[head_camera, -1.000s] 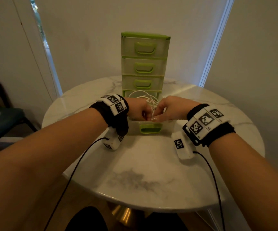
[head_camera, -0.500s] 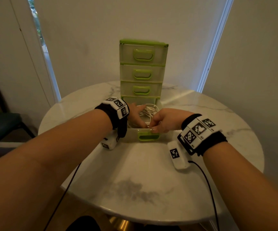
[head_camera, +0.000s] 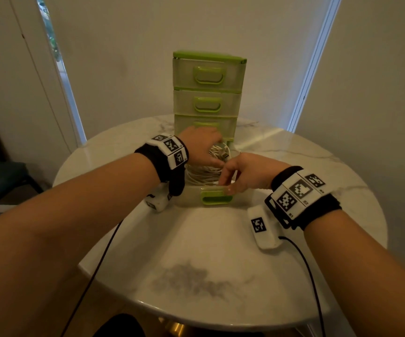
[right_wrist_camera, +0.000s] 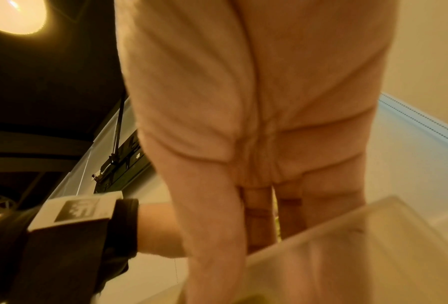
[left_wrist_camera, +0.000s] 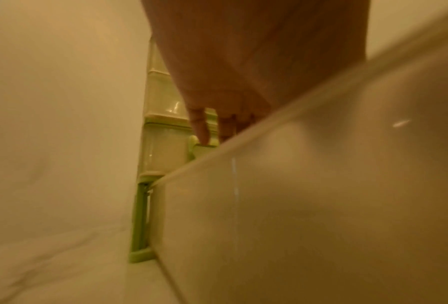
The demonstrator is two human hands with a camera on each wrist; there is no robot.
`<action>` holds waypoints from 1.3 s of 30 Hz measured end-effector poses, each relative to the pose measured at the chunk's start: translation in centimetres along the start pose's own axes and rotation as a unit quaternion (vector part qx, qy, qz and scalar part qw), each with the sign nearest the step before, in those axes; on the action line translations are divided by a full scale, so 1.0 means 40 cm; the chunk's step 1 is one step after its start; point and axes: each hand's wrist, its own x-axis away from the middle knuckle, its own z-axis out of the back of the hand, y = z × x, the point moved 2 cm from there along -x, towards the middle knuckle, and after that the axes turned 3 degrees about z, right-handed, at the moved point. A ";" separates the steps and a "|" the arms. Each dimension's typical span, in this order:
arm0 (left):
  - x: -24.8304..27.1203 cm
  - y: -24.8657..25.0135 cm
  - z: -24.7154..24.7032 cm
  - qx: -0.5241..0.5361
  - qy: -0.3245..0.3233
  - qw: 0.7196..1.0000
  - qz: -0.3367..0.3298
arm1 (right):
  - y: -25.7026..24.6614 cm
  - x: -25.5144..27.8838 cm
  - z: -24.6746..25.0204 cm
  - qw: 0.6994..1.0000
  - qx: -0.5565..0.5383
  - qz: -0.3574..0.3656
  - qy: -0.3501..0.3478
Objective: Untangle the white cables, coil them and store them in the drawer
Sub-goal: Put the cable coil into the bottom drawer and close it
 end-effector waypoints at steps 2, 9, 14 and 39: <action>-0.007 0.038 0.007 0.060 -0.047 0.996 -0.054 | 0.001 0.002 -0.001 1.000 0.004 0.000 0.009; 0.014 0.054 -0.002 0.123 -0.156 0.976 -0.086 | 0.004 0.012 -0.001 0.999 0.008 0.014 0.039; 0.035 0.086 -0.014 -0.010 -0.168 0.984 -0.065 | -0.002 0.010 -0.003 0.998 0.030 0.025 0.040; 0.089 -0.075 -0.036 0.410 0.011 0.871 0.272 | 0.095 -0.049 0.036 0.984 0.070 -0.092 0.133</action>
